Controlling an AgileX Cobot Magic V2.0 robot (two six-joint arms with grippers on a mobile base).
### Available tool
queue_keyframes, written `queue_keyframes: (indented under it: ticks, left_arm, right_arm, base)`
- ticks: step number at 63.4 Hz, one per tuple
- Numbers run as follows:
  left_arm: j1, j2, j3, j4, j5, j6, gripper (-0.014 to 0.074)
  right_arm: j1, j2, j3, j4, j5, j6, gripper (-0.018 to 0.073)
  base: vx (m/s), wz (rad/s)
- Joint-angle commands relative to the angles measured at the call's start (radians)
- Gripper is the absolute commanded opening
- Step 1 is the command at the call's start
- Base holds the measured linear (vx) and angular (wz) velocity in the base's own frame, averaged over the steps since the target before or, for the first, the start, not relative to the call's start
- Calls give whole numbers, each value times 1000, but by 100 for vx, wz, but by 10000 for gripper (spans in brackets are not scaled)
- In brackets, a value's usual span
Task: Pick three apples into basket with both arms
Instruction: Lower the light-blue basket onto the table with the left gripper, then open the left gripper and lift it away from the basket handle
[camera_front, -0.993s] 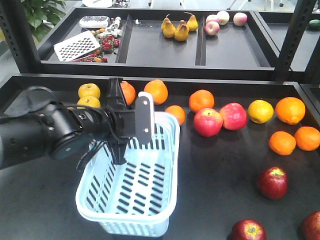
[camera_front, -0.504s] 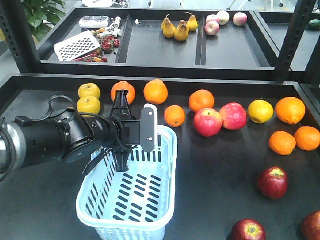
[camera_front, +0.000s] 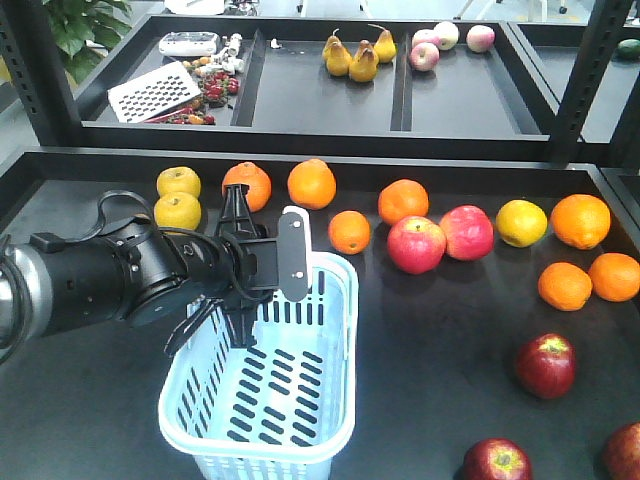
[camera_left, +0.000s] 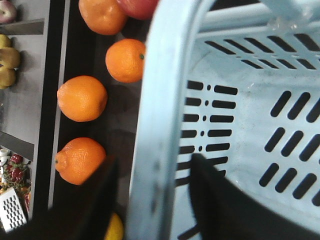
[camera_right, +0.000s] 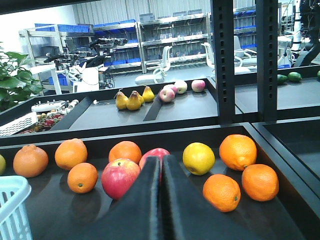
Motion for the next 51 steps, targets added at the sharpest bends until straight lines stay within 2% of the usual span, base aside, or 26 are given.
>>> queue_keyframes:
  ticks: [1,5,11,25,32,44,51]
  left_arm:
    - [0,-38,-28,-11,-32,-15,529]
    - [-2,-39,-28,-11,-32,-15,605]
    - [-3,-41,-28,-20,-28,-31,671]
    - [-3,-106,-28,-25,49,-118,668]
    - [-3,-164,-28,-100,120,-120,654]
    - [-3,-311,-28,-323,225,-130,636]
    - [0,-398,-28,-349,256,-198,625]
  right_arm:
    - [0,-13,13,-10,-76,-1,-9]
    - [0,-13,13,-10,-76,-1,-9]
    - [0,-13,13,-10,-77,-1,-9]
    - [0,-13,13,-10,-77,-1,-9]
    - [0,-13,13,-10,-77,-1,-9]
    - [0,-13,13,-10,-77,-1,-9]
    - [0,-13,13,-10,-77,-1,-9]
  base:
    - [0,0]
    - [0,0]
    - [0,0]
    - [0,0]
    - [0,0]
    - [0,0]
    - [0,0]
